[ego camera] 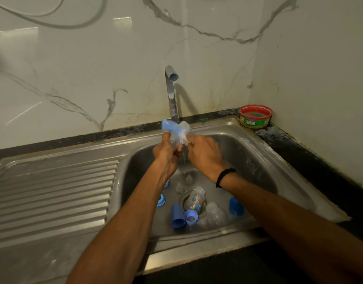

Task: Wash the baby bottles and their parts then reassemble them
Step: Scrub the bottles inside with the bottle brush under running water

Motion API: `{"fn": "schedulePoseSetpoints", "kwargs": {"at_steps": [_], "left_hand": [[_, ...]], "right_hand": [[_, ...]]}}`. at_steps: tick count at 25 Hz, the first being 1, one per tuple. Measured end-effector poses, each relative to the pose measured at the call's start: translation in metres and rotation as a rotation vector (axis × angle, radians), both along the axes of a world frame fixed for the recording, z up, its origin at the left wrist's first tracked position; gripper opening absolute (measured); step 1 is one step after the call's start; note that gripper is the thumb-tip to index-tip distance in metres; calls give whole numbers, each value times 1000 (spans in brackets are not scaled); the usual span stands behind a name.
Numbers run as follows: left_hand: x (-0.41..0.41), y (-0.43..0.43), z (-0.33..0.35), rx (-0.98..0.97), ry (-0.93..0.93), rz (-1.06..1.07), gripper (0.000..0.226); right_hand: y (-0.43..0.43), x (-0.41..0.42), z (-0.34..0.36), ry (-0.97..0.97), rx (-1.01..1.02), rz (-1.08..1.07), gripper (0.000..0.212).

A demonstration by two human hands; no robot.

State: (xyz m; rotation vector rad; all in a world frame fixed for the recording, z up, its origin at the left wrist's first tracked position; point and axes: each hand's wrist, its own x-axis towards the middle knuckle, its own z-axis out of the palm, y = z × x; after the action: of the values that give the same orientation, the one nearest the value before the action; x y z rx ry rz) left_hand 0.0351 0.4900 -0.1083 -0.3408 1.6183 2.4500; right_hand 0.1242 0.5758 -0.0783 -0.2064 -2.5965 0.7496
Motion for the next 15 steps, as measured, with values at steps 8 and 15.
{"fn": "schedulePoseSetpoints", "kwargs": {"at_steps": [8, 15], "left_hand": [[2, -3, -7, -124, 147, 16, 23], [7, -8, -14, -515, 628, 31, 56]], "right_hand": [[8, -5, -3, -10, 3, -72, 19], [17, -2, 0, 16, 22, -135, 19]]}}
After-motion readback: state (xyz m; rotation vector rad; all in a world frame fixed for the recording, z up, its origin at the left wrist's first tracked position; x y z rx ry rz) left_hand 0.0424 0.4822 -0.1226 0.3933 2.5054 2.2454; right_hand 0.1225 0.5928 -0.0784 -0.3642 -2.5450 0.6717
